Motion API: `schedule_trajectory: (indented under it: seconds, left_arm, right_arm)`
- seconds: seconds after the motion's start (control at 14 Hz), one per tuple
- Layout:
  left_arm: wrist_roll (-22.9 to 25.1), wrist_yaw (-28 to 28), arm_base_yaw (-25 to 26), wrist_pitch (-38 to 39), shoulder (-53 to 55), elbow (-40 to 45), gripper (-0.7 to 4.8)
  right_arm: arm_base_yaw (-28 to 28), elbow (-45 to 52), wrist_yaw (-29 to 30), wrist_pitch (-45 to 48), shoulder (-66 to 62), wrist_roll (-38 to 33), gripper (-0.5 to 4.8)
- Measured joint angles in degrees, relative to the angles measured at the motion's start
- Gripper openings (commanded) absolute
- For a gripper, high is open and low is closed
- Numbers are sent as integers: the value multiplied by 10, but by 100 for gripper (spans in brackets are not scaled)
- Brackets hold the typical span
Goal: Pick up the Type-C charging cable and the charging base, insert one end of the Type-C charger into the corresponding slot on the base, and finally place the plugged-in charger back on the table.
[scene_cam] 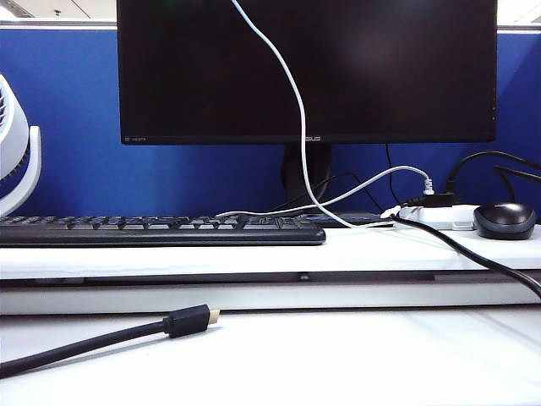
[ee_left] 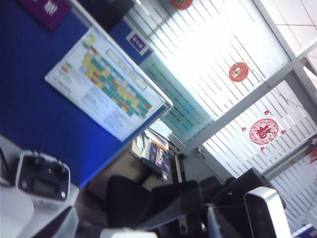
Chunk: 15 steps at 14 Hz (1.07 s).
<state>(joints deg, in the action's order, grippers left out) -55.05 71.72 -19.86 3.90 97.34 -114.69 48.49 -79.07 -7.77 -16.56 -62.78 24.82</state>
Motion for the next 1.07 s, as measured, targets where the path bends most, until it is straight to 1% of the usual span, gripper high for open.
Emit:
schedule_trajectory:
  seconds: [0.07,0.14,0.21,0.29,0.36,0.43,0.5,0.57,0.64,0.78,1.07]
  left_arm:
    - [0,-7,11,-39,0,0,350]
    - [0,-14,22,-46,-1,0,350]
    - [0,-13,23,-48,-2,0,350]
    - [0,-8,31,-76,-16,0,350]
    - [1,-9,32,-87,-22,0,350]
    - [1,-7,56,-104,-45,-1,349]
    - [1,-13,71,-101,-56,-1,346]
    - [1,0,68,-79,-67,-1,341]
    - [9,6,67,-19,-66,0,341]
    - [19,7,66,6,-66,0,341]
    - [26,13,67,20,-66,-1,340]
  right_arm:
    - [0,0,0,0,0,-4,-1]
    - [0,0,0,-6,0,-6,-1]
    - [0,0,0,-13,0,-7,-1]
    - [0,0,0,-18,-1,-9,-1]
    - [0,0,0,-17,0,-10,-1]
    - [0,0,1,-19,-2,-10,-1]
    - [0,0,0,-18,-2,-10,-1]
    - [0,0,0,-24,-1,-10,-1]
    - [0,0,0,-22,-1,-12,-1]
    - [0,0,0,-19,-1,-19,-1]
    - [0,0,0,-19,-1,-19,-1]
